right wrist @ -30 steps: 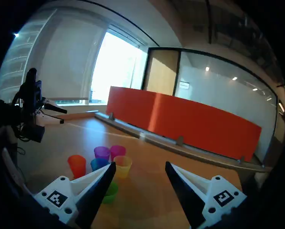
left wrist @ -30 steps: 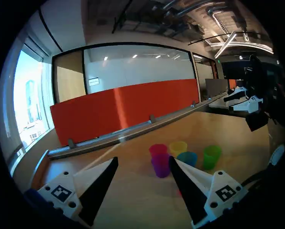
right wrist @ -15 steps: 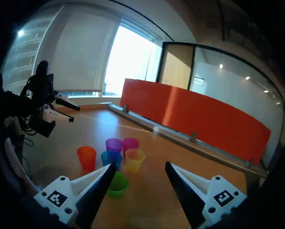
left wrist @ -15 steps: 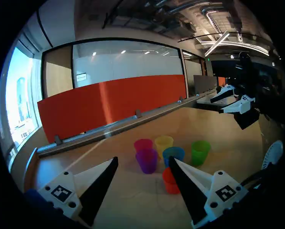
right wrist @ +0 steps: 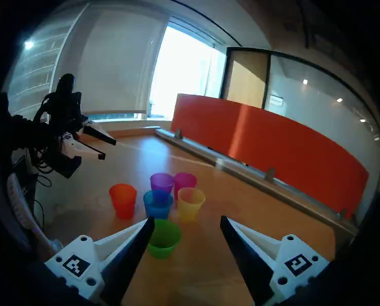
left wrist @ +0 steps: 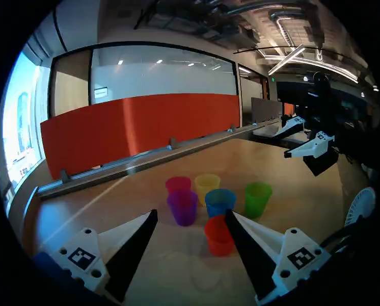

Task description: Pour water

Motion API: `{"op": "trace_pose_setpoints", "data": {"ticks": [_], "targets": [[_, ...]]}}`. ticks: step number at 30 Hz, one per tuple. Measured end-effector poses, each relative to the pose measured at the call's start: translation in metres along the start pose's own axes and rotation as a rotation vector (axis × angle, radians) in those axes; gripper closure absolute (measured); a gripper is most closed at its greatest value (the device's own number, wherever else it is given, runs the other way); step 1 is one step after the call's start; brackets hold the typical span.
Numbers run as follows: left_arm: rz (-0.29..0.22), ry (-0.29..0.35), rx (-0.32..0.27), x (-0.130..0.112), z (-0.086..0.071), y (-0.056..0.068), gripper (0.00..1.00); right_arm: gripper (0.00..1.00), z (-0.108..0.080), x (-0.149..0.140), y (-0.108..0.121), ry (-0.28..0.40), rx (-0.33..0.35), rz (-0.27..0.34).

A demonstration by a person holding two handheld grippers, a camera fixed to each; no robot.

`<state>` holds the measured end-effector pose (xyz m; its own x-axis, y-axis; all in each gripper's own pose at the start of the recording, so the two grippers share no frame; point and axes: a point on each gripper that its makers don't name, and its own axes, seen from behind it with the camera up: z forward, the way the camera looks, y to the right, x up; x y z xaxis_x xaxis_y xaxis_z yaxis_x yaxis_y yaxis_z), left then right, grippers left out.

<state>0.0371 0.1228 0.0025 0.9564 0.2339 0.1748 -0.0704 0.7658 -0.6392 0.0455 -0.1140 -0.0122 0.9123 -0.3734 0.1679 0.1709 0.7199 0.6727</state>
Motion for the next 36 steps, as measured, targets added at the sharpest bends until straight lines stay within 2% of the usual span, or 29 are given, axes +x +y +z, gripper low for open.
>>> {"op": "trace_pose_setpoints", "data": {"ticks": [20, 36], "targets": [[0.024, -0.042, -0.074, -0.007, 0.014, 0.015, 0.02, 0.00, 0.021, -0.037, -0.032, -0.094, 0.124, 0.020], [0.056, -0.067, -0.160, 0.000, 0.039, 0.027, 0.02, 0.00, 0.036, -0.068, -0.041, -0.157, 0.163, 0.024]]}}
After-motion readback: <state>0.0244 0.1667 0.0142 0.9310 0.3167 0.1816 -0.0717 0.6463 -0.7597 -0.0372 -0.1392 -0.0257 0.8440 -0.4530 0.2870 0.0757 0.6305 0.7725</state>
